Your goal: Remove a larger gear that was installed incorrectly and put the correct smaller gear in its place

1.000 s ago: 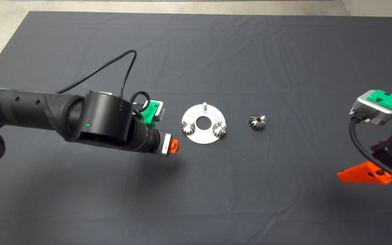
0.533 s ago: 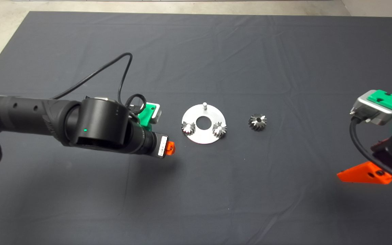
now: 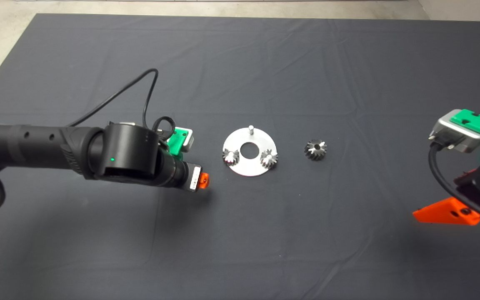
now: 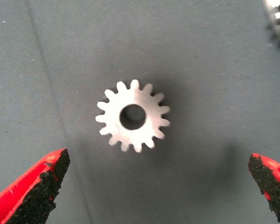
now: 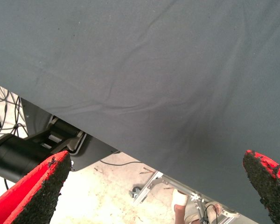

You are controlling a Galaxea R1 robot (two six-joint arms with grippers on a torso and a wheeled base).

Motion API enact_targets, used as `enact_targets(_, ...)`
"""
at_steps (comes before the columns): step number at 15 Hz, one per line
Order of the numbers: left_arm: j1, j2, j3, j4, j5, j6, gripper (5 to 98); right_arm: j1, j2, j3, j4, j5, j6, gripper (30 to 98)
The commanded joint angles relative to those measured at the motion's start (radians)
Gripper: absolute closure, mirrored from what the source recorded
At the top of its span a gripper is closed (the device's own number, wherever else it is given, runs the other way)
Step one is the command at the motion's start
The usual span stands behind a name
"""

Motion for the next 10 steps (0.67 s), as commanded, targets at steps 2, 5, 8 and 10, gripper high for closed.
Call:
enact_targets(2, 0.003, 0.005, -0.045, 0.030, 0.038, 0.026, 5.5, 0.021, -0.002, 0.005, 0.031, 0.003, 0.009, 31.6)
enact_targets(5, 0.003, 0.013, -0.076, 0.030, 0.035, 0.042, 5.5, 0.021, -0.003, 0.005, 0.032, 0.003, 0.009, 31.6)
enact_targets(8, 0.004, 0.011, -0.078, 0.030, 0.032, 0.043, 5.5, 0.021, -0.003, 0.006, 0.033, 0.003, 0.011, 31.6)
enact_targets(10, 0.004, 0.009, -0.077, 0.030, 0.030, 0.043, 5.5, 0.021, -0.003, 0.006, 0.033, 0.003, 0.011, 31.6)
